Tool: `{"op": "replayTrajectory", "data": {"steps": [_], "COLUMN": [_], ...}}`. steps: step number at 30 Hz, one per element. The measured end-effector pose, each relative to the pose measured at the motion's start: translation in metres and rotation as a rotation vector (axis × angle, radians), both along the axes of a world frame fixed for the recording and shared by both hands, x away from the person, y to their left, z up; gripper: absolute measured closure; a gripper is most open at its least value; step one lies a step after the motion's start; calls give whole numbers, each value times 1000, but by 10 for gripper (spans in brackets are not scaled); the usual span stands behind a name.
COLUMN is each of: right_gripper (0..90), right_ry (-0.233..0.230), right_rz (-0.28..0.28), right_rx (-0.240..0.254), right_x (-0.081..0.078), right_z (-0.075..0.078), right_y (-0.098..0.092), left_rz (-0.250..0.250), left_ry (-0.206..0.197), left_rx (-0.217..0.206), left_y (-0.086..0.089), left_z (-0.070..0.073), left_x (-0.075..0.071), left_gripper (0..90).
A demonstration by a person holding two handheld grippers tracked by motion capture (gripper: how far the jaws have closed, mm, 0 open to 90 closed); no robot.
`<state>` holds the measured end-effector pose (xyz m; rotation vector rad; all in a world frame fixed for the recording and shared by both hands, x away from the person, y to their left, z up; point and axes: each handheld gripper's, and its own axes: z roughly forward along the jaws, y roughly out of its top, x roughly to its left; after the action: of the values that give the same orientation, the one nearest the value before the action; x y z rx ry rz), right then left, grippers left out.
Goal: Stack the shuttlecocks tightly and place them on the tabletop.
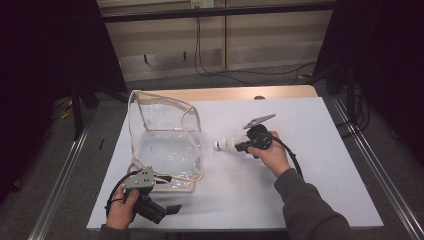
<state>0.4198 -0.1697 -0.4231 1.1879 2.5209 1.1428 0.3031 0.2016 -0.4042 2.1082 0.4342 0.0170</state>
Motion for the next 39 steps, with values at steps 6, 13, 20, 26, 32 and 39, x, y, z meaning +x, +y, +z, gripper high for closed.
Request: {"op": "replayTrajectory", "data": {"steps": [6,13,20,26,32,39], "right_gripper": [900,900,900,900,893,791], "right_ry": [5,3,6,-1,-3,-19], "right_rz": [9,17,12,18,13,-8], "right_rx": [-6,-10,-21,-19,-16,-24], "right_x": [0,0,1,2,3,3], "right_z": [-1,-2,-4,-4,-5,-4], "right_y": [1,2,2,3,3,2], "left_rz": [1,-4,-4,-3,-3,-5], "left_ry": [1,-4,-5,-5,-5,-6], "left_rx": [-1,5,6,6,6,8], "left_y": [0,0,0,0,0,0], "left_z": [0,0,0,0,0,0], "left_x": [0,0,0,0,0,0], "left_gripper": [37,37,37,37,37,37]}}
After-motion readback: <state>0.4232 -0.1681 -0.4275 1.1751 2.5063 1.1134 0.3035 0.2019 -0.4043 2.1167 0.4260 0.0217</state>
